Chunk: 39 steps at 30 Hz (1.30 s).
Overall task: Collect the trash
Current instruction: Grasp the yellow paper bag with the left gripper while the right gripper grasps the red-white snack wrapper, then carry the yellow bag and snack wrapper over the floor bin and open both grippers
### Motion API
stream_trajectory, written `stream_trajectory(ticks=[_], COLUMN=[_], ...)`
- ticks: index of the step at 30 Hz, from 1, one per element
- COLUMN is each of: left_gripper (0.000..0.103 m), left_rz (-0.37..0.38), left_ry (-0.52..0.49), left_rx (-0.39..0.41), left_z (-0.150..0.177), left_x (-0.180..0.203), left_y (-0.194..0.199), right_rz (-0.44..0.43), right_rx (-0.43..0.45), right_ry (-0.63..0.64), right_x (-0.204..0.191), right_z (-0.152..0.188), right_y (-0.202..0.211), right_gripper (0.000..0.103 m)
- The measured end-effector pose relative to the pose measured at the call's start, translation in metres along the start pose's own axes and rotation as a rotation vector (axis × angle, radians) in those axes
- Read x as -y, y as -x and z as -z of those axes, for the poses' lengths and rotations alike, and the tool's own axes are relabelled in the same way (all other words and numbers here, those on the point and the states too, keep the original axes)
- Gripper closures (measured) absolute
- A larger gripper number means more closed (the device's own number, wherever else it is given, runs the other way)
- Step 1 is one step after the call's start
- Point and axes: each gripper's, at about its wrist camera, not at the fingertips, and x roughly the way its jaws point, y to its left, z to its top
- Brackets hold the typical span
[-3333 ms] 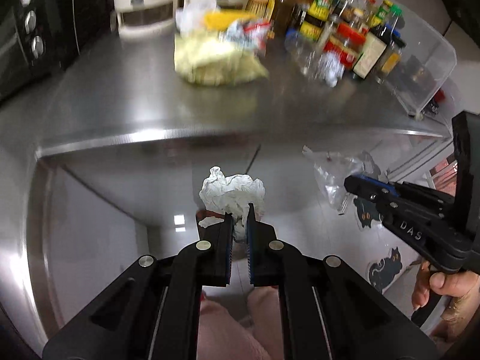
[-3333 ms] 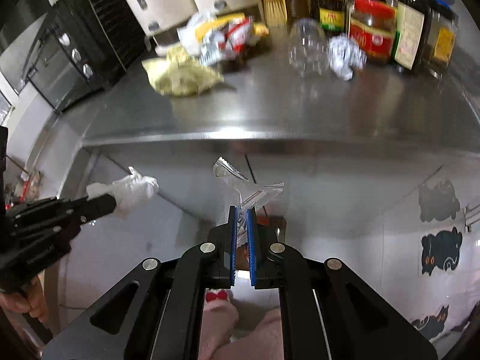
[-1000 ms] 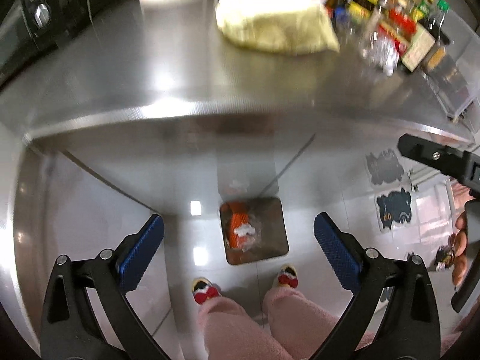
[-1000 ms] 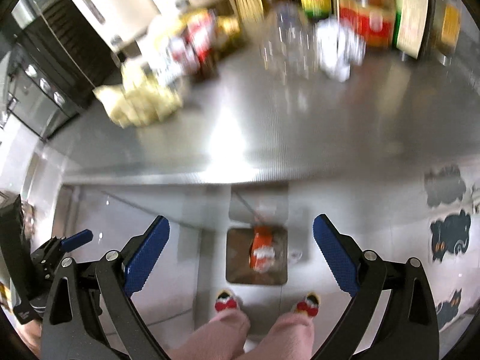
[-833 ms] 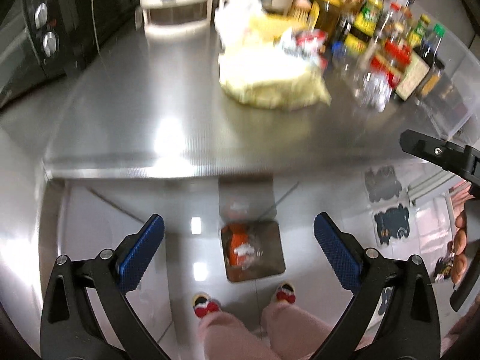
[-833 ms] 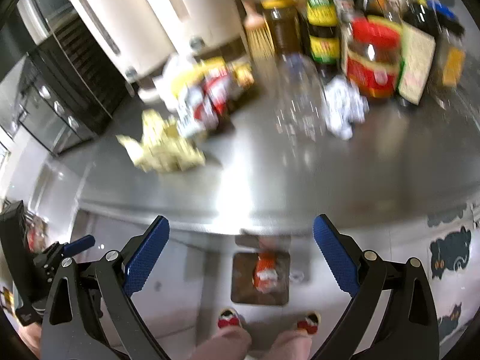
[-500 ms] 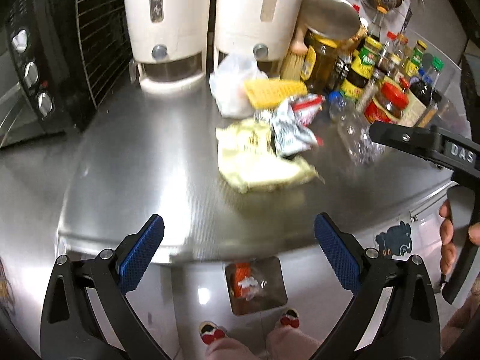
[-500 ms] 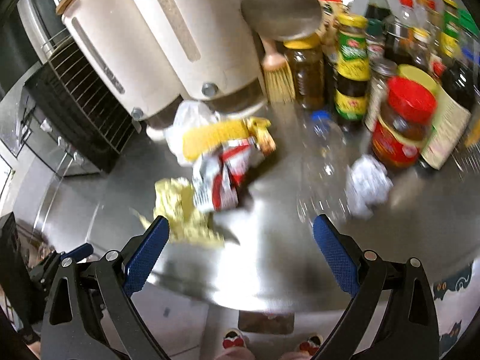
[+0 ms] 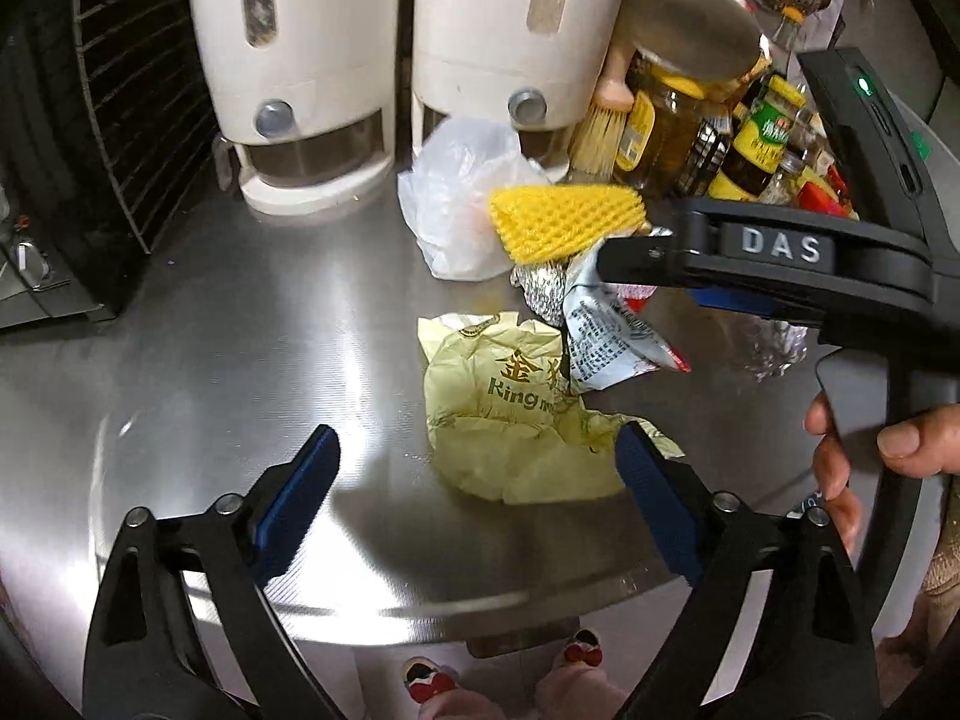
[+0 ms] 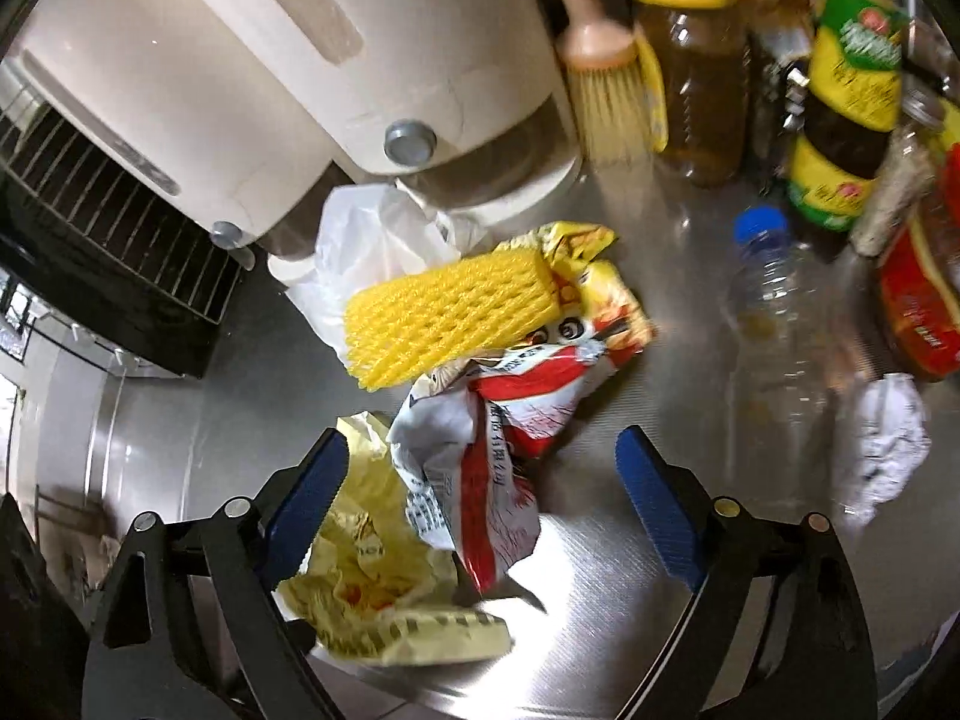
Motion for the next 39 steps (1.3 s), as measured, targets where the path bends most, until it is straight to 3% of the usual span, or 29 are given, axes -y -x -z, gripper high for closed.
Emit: stream_trajectory(ticks=[10, 16, 21, 24, 31, 39], left_gripper=[0.045, 0.045, 0.058, 0.065, 0.073, 0.074], left_rz=[0.048, 0.043, 0.044, 0.055, 0.051, 0.005], left_ry=[-0.012, -0.009, -0.018, -0.019, -0.02, 0.019], left_rx=[-0.095, -0.143, -0.137, -0.131, -0.123, -0.098], left_z=[0.004, 0.012, 0.018, 0.02, 0.03, 0.047], left_x=[-0.004, -0.005, -0.003, -0.003, 0.0, -0.005], left_y=[-0.035, -0.05, -0.054, -0.053, -0.042, -0.011], right_rz=[0.002, -0.001, -0.005, -0.014, 0.001, -0.017], right_rx=[-0.067, -0.063, -0.051, -0.045, -0.018, 0.0], right_ry=[-0.022, -0.023, -0.014, -0.006, 0.04, 0.08], right_x=[0.011, 0.019, 0.02, 0.021, 0.016, 0.006], right_z=[0.004, 0.006, 0.008, 0.01, 0.021, 0.042], right_y=[-0.026, -0.02, -0.015, -0.008, 0.007, 0.026], right_gripper=[0.037, 0.043, 0.051, 0.061, 0.064, 0.065])
